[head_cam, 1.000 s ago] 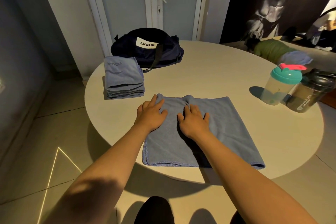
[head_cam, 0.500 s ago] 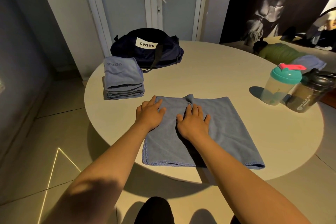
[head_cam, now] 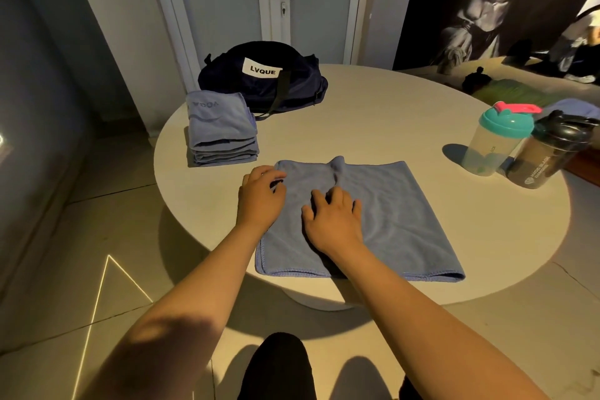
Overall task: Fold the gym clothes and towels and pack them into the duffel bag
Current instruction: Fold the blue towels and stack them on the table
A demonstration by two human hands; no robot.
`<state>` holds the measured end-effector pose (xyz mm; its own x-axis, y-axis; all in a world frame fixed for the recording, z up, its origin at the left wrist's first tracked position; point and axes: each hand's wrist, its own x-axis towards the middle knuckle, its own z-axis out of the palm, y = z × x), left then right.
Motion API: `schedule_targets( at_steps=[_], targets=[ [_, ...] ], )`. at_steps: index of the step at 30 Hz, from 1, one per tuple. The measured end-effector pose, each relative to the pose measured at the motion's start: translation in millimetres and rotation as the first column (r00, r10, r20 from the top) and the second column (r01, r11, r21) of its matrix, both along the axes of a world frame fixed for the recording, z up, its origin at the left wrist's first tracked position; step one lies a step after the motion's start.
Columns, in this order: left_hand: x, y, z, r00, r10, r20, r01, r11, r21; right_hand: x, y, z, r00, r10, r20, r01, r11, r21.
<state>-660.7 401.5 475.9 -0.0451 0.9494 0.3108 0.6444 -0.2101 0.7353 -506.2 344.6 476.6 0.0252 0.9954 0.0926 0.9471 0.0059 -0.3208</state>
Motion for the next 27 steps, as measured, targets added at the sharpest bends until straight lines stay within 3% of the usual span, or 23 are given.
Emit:
schedule_targets(
  at_steps=[3, 5, 9, 11, 18, 24, 27],
  targets=[
    [-5.0, -35.9, 1.0, 0.992, 0.072, -0.101, -0.079, 0.995, -0.064, 1.9, -0.3, 6.0, 1.000, -0.015, -0.015, 0.015, 1.000, -0.016],
    [-9.5, -58.6, -2.0, 0.995, 0.031, -0.099, -0.040, 0.996, -0.086, 1.0, -8.3, 8.8, 1.000, 0.007, -0.016, -0.007, 1.000, 0.009],
    [-13.5, -78.6, -8.9, 0.990, -0.051, -0.129, 0.044, 0.997, -0.057, -1.6, -43.1, -0.7, 0.999, 0.050, -0.007, -0.047, 0.963, 0.266],
    [-12.8, -85.9, -11.0, 0.993, -0.051, -0.104, 0.047, 0.998, -0.044, -0.9, -57.1, -5.7, 0.999, 0.032, -0.016, -0.025, 0.947, 0.320],
    [-9.2, -108.9, -7.8, 0.999, -0.021, -0.030, 0.020, 1.000, -0.021, 6.7, -87.9, -10.4, 0.993, 0.111, -0.025, -0.099, 0.948, 0.301],
    [-7.3, -132.1, -19.9, 0.985, -0.121, -0.122, 0.114, 0.991, -0.063, 10.4, -93.3, -12.7, 0.992, 0.114, -0.050, -0.091, 0.939, 0.332],
    [-6.6, -132.3, -17.9, 0.987, -0.098, -0.125, 0.092, 0.994, -0.053, 12.4, -93.7, -12.7, 1.000, 0.021, 0.005, -0.022, 0.983, 0.184]
  ],
)
